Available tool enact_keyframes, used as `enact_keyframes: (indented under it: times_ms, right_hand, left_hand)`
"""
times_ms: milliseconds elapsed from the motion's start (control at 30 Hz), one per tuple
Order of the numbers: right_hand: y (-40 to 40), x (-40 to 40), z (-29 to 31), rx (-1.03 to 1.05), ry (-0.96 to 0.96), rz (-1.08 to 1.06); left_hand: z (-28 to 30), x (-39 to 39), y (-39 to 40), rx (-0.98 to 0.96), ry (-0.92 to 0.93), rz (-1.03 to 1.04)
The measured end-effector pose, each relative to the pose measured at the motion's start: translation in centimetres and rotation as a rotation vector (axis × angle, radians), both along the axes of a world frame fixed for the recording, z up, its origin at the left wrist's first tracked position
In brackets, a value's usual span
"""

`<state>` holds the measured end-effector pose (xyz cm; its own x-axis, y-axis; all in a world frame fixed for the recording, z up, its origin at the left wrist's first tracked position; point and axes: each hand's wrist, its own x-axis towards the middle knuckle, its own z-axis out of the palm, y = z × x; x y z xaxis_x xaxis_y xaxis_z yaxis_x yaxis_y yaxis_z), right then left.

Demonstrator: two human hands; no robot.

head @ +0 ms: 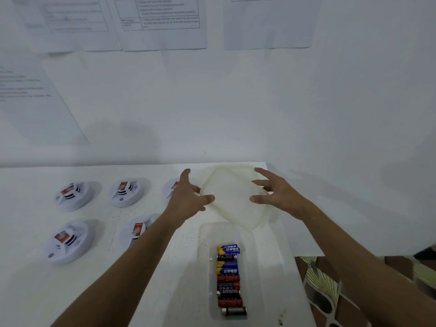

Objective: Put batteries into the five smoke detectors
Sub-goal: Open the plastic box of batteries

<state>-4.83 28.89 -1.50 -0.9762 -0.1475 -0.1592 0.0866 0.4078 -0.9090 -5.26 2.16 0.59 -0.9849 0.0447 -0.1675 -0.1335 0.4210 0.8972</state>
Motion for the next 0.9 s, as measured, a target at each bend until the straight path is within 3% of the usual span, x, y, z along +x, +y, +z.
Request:
enact_keyframes:
  times_ms: [167, 367, 633, 900]
  right_hand:
    - [-0.9, 0.0, 0.2, -0.073, -0.004, -0.061]
    - [-2.2, 1.6, -0.5, -0.127, -0.086, -0.097]
    - [-2.6, 2.3, -1.7, -0.117, -0.143, -0.087]
    - [-2.6, 1.0, -2.2, -0.144, -0.052, -0.131]
  left_hand:
    - [1.0, -2.2, 1.9, 0.113, 0.101, 0.070]
    - [-0.5, -2.3, 3.1, 0.267, 0.031, 0.001]
    - [-2.6, -0.7, 1.9, 0.188, -0.056, -0.030]
    - [-2.7, -0.6, 1.7, 0.174, -0.140, -0.056]
